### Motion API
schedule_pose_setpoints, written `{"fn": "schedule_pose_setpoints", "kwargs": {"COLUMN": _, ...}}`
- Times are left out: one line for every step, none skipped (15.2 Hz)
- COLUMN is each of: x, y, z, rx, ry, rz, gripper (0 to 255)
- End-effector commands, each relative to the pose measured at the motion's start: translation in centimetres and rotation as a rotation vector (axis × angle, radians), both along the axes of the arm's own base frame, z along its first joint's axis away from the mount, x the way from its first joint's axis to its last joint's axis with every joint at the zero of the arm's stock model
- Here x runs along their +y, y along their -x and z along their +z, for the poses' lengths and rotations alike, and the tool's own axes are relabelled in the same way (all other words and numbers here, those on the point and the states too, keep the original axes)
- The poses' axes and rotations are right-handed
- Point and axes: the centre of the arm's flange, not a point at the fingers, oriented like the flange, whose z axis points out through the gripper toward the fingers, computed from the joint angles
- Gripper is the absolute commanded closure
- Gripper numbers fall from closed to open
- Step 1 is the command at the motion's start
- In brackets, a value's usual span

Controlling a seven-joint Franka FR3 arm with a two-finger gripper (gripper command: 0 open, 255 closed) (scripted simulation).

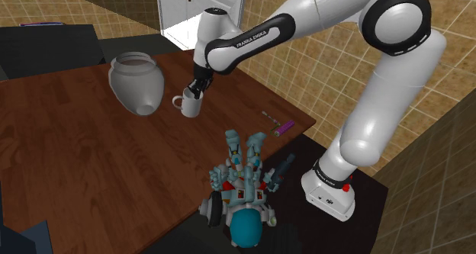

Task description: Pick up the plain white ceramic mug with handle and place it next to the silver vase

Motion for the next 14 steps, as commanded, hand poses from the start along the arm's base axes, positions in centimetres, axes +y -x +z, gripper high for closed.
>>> {"fn": "schedule_pose_setpoints", "kwargs": {"x": 0.06, "y": -0.03, "z": -1.46, "rx": -0.001, "ry": 0.0, "rz": 0.0, "gripper": 255}}
{"fn": "schedule_pose_setpoints", "kwargs": {"x": 0.06, "y": -0.02, "z": -1.46, "rx": -0.001, "ry": 0.0, "rz": 0.0, "gripper": 255}}
{"fn": "schedule_pose_setpoints", "kwargs": {"x": 0.06, "y": -0.03, "z": -1.46, "rx": -0.001, "ry": 0.0, "rz": 0.0, "gripper": 255}}
{"fn": "schedule_pose_setpoints", "kwargs": {"x": 0.06, "y": -0.03, "z": -1.46, "rx": -0.001, "ry": 0.0, "rz": 0.0, "gripper": 255}}
{"fn": "schedule_pose_setpoints", "kwargs": {"x": 0.06, "y": -0.03, "z": -1.46, "rx": -0.001, "ry": 0.0, "rz": 0.0, "gripper": 255}}
{"fn": "schedule_pose_setpoints", "kwargs": {"x": 0.06, "y": -0.03, "z": -1.46, "rx": -0.001, "ry": 0.0, "rz": 0.0, "gripper": 255}}
{"fn": "schedule_pose_setpoints", "kwargs": {"x": 0.06, "y": -0.03, "z": -1.46, "rx": -0.001, "ry": 0.0, "rz": 0.0, "gripper": 255}}
{"fn": "schedule_pose_setpoints", "kwargs": {"x": 0.06, "y": -0.03, "z": -1.46, "rx": -0.001, "ry": 0.0, "rz": 0.0, "gripper": 255}}
{"fn": "schedule_pose_setpoints", "kwargs": {"x": 0.06, "y": -0.03, "z": -1.46, "rx": -0.001, "ry": 0.0, "rz": 0.0, "gripper": 255}}
{"fn": "schedule_pose_setpoints", "kwargs": {"x": 0.06, "y": -0.03, "z": -1.46, "rx": -0.001, "ry": 0.0, "rz": 0.0, "gripper": 0}}
{"fn": "schedule_pose_setpoints", "kwargs": {"x": 0.06, "y": -0.03, "z": -1.46, "rx": -0.001, "ry": 0.0, "rz": 0.0, "gripper": 0}}
{"fn": "schedule_pose_setpoints", "kwargs": {"x": 0.06, "y": -0.03, "z": -1.46, "rx": -0.001, "ry": 0.0, "rz": 0.0, "gripper": 0}}
{"fn": "schedule_pose_setpoints", "kwargs": {"x": 0.06, "y": -0.03, "z": -1.46, "rx": -0.001, "ry": 0.0, "rz": 0.0, "gripper": 0}}
{"fn": "schedule_pose_setpoints", "kwargs": {"x": 0.06, "y": -0.03, "z": -1.46, "rx": -0.001, "ry": 0.0, "rz": 0.0, "gripper": 0}}
